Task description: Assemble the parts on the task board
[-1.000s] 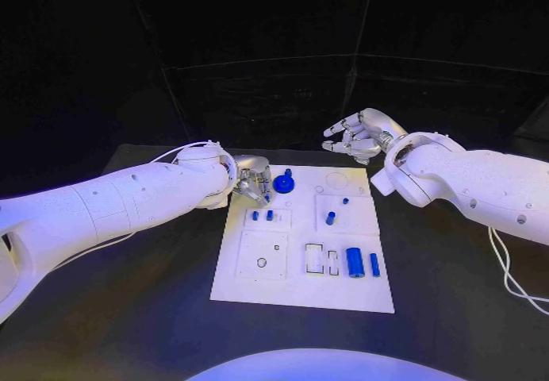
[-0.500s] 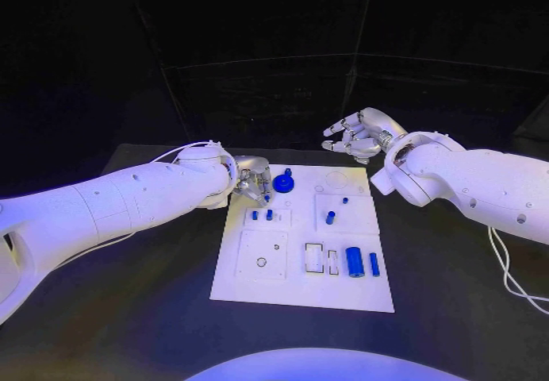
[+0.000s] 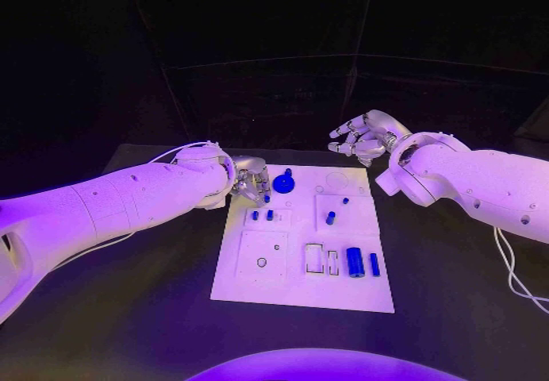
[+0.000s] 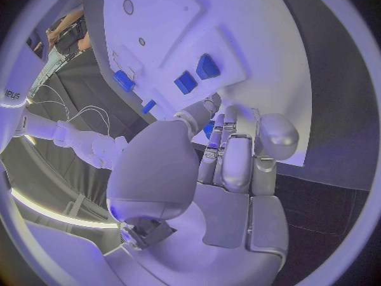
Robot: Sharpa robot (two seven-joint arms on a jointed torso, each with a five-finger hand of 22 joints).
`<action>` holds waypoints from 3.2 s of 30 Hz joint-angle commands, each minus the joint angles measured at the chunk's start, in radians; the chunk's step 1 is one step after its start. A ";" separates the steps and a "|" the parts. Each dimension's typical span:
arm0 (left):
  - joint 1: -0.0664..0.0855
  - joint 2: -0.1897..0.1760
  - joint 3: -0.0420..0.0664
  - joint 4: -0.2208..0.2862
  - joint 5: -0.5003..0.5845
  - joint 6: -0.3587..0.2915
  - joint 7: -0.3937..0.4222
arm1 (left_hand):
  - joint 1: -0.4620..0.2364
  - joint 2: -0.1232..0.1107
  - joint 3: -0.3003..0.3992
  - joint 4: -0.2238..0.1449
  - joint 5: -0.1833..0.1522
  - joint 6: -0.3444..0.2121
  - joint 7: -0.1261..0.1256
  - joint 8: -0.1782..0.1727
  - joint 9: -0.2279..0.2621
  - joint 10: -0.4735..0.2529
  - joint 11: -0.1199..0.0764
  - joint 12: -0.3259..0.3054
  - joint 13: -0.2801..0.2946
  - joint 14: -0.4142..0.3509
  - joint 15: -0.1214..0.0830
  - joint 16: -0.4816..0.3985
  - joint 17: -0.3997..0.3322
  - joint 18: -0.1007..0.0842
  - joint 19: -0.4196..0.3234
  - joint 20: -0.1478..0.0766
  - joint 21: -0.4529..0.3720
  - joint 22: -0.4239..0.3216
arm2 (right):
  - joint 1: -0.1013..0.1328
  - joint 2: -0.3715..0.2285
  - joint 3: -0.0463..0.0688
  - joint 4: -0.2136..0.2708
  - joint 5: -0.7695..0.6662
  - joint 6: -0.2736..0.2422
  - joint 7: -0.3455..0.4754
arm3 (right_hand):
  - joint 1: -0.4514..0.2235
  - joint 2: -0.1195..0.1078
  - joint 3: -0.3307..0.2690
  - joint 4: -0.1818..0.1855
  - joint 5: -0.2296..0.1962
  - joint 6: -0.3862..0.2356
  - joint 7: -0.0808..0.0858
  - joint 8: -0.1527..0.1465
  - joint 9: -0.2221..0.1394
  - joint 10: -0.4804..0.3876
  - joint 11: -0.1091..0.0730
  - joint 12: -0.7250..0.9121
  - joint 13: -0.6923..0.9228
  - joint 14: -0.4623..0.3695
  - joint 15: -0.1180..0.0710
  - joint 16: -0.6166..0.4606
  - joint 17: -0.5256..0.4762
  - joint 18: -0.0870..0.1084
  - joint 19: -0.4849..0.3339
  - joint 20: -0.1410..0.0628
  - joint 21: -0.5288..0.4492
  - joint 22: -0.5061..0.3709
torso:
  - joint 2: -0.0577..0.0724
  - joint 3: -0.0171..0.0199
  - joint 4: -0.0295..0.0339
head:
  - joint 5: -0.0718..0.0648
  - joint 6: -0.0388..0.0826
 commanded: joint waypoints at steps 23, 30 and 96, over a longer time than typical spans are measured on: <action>-0.001 -0.167 -0.001 0.073 0.824 -0.374 0.523 | -0.003 0.044 0.014 0.024 -0.001 0.024 0.020 0.030 0.006 -0.016 0.013 0.025 0.001 -0.140 0.023 -0.198 -0.353 0.058 -0.186 0.021 -0.362 -0.316 | -0.056 -0.108 -0.002 0.088 -0.551 0.130 -0.087 | 0.116 -0.056 0.130 -0.039 -0.168 0.137 -0.008 0.010 -0.006 -0.062 0.015 -0.519 -0.480 0.006 0.004 -0.083 -0.077 0.018 0.003 0.004 -0.034 -0.032 | -0.001 -0.0008 -0.0002 | -0.044 0.013; -0.008 -0.207 -0.002 0.147 1.107 -0.363 0.630 | -0.005 0.053 0.014 0.031 0.000 0.031 0.018 0.038 0.008 -0.013 0.010 0.040 0.003 -0.168 0.022 -0.227 -0.401 0.059 -0.200 0.022 -0.381 -0.328 | -0.088 -0.114 -0.002 0.102 -0.656 0.138 -0.114 | 0.110 -0.068 0.135 -0.039 -0.174 0.134 0.002 -0.006 -0.005 -0.066 0.026 -0.549 -0.529 0.012 0.011 -0.065 -0.061 0.015 0.016 0.013 -0.020 -0.009 | 0.000 -0.0018 0.0017 | -0.056 0.015; -0.017 -0.232 -0.003 0.182 1.211 -0.304 0.581 | -0.014 0.047 -0.006 0.039 -0.001 0.022 0.019 0.046 0.007 -0.024 0.011 0.060 0.004 -0.203 0.024 -0.263 -0.472 0.059 -0.211 0.024 -0.405 -0.344 | -0.151 -0.097 -0.001 0.160 -0.833 -0.016 -0.202 | 0.064 -0.080 0.599 -0.252 -0.315 0.269 -0.011 -0.038 -0.001 0.108 0.008 -0.602 -0.707 0.033 -0.002 0.112 0.075 -0.023 0.104 -0.001 0.159 0.238 | 0.000 -0.0009 -0.0002 | -0.064 0.006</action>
